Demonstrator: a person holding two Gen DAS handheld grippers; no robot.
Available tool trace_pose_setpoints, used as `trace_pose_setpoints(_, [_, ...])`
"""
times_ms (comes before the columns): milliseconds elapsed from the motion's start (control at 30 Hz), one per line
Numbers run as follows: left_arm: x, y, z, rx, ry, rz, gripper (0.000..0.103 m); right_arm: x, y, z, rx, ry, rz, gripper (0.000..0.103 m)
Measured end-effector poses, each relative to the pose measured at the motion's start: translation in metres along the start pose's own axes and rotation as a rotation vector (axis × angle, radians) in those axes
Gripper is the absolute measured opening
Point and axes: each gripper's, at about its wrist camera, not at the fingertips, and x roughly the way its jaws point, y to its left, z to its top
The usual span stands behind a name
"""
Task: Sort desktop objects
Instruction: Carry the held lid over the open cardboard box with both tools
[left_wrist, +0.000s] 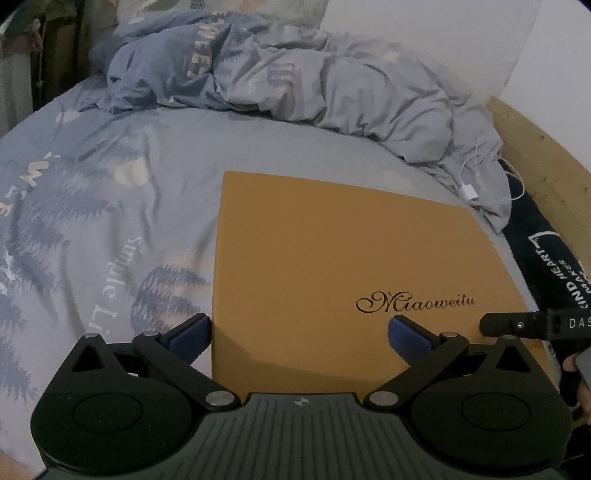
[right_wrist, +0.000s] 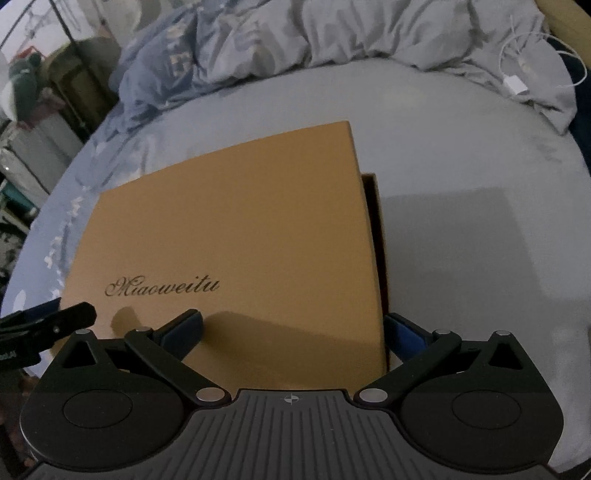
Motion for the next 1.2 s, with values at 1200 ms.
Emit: trace_pose_setpoints(1200, [0.031,-0.014,-0.017,0.099,0.042,0.067,0.103,0.029,-0.009,-0.018,0.019,0.044,-0.06,0.103])
